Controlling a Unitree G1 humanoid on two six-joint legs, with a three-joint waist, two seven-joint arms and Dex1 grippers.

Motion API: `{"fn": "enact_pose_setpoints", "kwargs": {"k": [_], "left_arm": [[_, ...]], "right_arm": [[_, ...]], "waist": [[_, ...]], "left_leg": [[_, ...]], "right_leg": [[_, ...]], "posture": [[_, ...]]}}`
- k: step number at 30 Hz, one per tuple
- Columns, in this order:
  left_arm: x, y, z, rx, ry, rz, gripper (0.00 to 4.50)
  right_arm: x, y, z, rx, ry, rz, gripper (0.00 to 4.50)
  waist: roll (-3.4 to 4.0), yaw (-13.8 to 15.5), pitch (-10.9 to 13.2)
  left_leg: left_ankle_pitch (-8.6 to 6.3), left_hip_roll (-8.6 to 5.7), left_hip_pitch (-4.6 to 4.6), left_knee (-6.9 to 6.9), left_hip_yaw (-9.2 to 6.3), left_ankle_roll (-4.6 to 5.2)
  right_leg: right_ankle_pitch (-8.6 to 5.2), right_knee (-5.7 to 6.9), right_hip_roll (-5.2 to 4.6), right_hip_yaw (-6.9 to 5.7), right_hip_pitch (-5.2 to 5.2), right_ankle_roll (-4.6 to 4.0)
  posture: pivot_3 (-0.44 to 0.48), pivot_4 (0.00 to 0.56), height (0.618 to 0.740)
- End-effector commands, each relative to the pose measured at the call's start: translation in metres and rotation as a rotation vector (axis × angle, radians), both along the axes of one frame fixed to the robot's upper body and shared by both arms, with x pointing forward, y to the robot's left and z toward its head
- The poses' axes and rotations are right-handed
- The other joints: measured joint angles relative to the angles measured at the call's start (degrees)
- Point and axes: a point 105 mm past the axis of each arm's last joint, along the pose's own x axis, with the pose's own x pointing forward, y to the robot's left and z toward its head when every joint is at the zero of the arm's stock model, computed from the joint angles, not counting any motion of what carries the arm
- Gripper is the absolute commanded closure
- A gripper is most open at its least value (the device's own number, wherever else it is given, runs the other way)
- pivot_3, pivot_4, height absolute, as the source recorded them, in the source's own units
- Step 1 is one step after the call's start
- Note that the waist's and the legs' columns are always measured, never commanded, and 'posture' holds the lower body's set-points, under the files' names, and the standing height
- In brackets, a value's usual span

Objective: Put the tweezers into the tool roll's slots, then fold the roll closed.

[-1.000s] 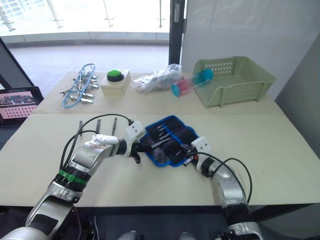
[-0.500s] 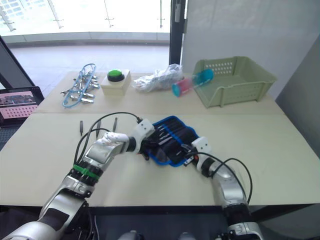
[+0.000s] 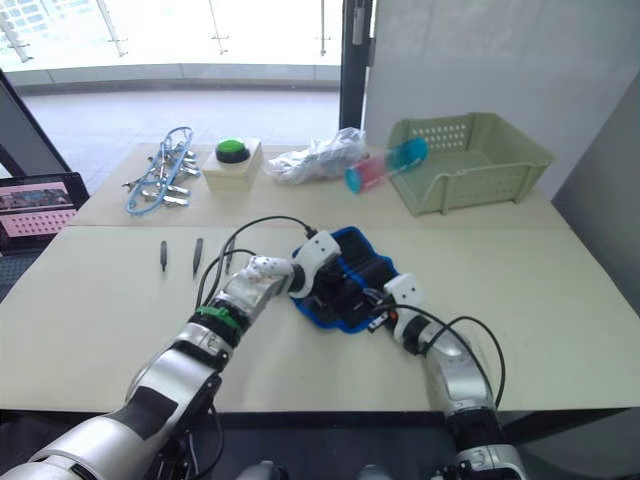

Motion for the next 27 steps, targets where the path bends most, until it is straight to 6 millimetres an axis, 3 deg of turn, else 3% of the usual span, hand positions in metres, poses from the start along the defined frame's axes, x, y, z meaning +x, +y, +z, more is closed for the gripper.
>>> {"fn": "enact_pose_setpoints", "kwargs": {"k": [1,5,6,11,16,22,27], "left_arm": [[0.003,-0.009,0.011,-0.019,-0.036,-0.013,4.48],[0.003,-0.002,0.013,-0.038,-0.021,-0.015,4.48],[0.003,0.001,0.015,-0.051,-0.018,-0.01,3.77],[0.0,0.025,0.03,-0.098,-0.039,0.004,2.16],[-0.016,0.058,0.067,-0.267,-0.092,0.059,0.53],[-0.029,0.114,0.091,-0.363,-0.202,0.193,0.53],[-0.033,0.196,0.094,-0.33,-0.34,0.46,0.53]], "right_arm": [[-0.008,0.001,-0.028,-0.017,0.112,-0.002,4.5],[-0.008,0.0,-0.028,-0.017,0.112,-0.002,4.5],[-0.008,0.0,-0.028,-0.017,0.112,-0.002,4.5],[-0.007,0.001,-0.029,-0.02,0.115,0.004,4.5],[-0.007,0.001,-0.03,-0.021,0.117,0.008,4.5],[-0.007,0.004,-0.033,-0.026,0.128,0.033,4.5],[-0.003,0.008,-0.032,-0.024,0.126,0.05,4.5]], "waist": [[0.0,0.0,0.0],[0.0,0.0,0.0],[0.0,-0.1,0.0],[0.0,-0.5,0.0],[0.01,-0.6,0.0],[0.01,-0.5,0.0],[0.01,-0.8,0.0]], "left_leg": [[0.0,0.0,0.0,0.01,0.0,0.0],[0.0,-0.02,0.0,0.01,-0.01,0.0],[0.0,-0.02,-0.01,0.01,-0.02,0.0],[0.01,0.01,-0.02,0.0,-0.09,0.0],[0.01,0.1,-0.02,-0.01,-0.23,-0.01],[0.01,0.15,0.03,0.02,-0.24,-0.02],[0.01,0.18,0.14,-0.01,-0.19,-0.02]], "right_leg": [[0.0,0.0,0.0,-0.01,0.0,0.0],[0.0,0.02,0.0,-0.01,0.0,0.0],[0.0,0.03,0.0,-0.01,-0.01,0.0],[0.0,0.09,0.02,0.0,-0.07,0.0],[0.0,0.16,0.03,0.01,-0.1,0.0],[0.0,0.12,0.02,0.03,-0.07,0.0],[0.0,0.11,0.05,0.04,-0.04,-0.01]], "posture": [[0.0,0.15,0.74],[0.0,0.15,0.74],[0.0,0.15,0.74],[0.0,0.15,0.74],[0.0,0.15,0.74],[0.0,0.15,0.74],[0.0,0.15,0.74]]}}
